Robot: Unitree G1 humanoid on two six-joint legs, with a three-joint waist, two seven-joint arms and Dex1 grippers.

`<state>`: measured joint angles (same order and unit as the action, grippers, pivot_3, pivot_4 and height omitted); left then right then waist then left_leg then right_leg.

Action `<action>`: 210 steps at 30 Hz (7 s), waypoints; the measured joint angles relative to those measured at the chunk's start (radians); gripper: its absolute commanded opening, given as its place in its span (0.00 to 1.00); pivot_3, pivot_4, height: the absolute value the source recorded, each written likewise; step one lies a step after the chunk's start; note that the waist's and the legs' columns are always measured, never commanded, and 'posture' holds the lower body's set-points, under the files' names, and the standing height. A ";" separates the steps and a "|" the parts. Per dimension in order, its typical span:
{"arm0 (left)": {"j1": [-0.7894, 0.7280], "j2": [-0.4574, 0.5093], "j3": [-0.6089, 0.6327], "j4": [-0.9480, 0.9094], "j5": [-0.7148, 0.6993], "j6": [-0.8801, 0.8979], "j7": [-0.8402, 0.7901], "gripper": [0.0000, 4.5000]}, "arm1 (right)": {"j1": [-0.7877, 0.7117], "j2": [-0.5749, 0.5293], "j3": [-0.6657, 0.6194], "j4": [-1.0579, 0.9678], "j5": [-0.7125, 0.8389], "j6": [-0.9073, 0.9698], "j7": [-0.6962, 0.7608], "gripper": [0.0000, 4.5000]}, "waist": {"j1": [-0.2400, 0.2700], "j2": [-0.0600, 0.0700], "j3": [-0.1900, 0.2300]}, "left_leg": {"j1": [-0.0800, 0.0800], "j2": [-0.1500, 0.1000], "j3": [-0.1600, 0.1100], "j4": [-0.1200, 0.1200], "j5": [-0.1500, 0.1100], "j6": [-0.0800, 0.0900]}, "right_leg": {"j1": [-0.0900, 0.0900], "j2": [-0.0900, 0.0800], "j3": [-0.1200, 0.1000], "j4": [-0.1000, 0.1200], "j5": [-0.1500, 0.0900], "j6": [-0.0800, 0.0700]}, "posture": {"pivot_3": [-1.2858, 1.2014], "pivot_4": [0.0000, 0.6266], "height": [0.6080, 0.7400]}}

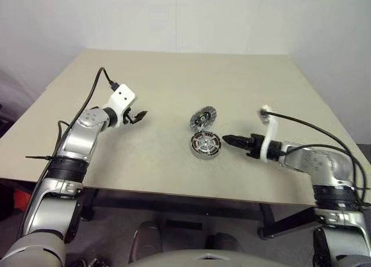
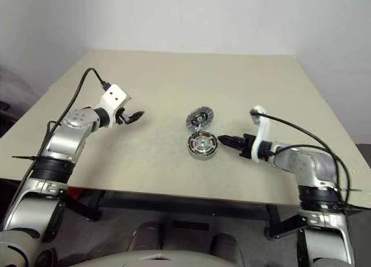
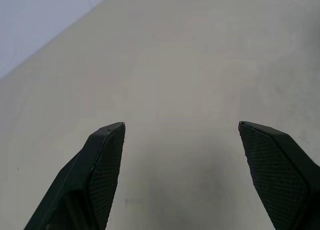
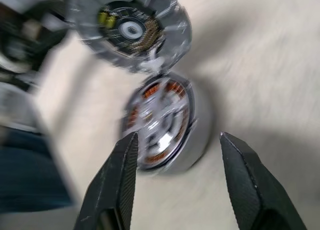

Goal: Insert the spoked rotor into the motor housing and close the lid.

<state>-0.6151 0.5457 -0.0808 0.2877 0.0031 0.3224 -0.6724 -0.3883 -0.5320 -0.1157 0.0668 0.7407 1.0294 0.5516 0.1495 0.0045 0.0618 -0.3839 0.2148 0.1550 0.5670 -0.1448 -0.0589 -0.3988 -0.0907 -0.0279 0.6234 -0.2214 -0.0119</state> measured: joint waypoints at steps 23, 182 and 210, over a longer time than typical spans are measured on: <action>-0.003 0.013 -0.001 0.007 0.007 -0.008 0.000 0.85 | 0.023 -0.032 0.219 -0.059 -0.276 -0.154 0.111 0.01 | -0.017 0.000 0.000 | -0.002 0.000 0.000 0.001 -0.002 0.003 | 0.000 0.000 0.000 -0.001 0.000 -0.001 | 0.52 0.00 1.00; 0.067 -0.037 0.030 -0.048 0.002 0.012 0.080 0.85 | -0.486 -0.010 0.647 0.465 -0.988 -1.302 0.932 0.00 | -0.073 -0.003 0.001 | -0.007 0.009 -0.003 0.028 -0.010 0.017 | -0.005 0.007 0.001 0.017 0.003 -0.006 | 0.52 0.00 1.00; 0.157 -0.052 0.046 -0.144 -0.004 0.052 0.123 0.85 | -0.639 0.199 0.546 0.248 -0.680 0.224 0.581 0.00 | -0.051 0.000 0.003 | -0.010 0.008 -0.003 0.017 -0.006 0.009 | -0.011 0.006 0.001 0.015 0.002 -0.007 | 0.52 0.00 1.00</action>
<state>-0.4585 0.4938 -0.0349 0.1433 -0.0014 0.3741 -0.5493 -1.0270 -0.3327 0.4299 0.3145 0.0609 1.2532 1.1324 0.0987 0.0042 0.0647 -0.3942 0.2231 0.1520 0.5844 -0.1507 -0.0496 -0.4102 -0.0843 -0.0270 0.6384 -0.2191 -0.0194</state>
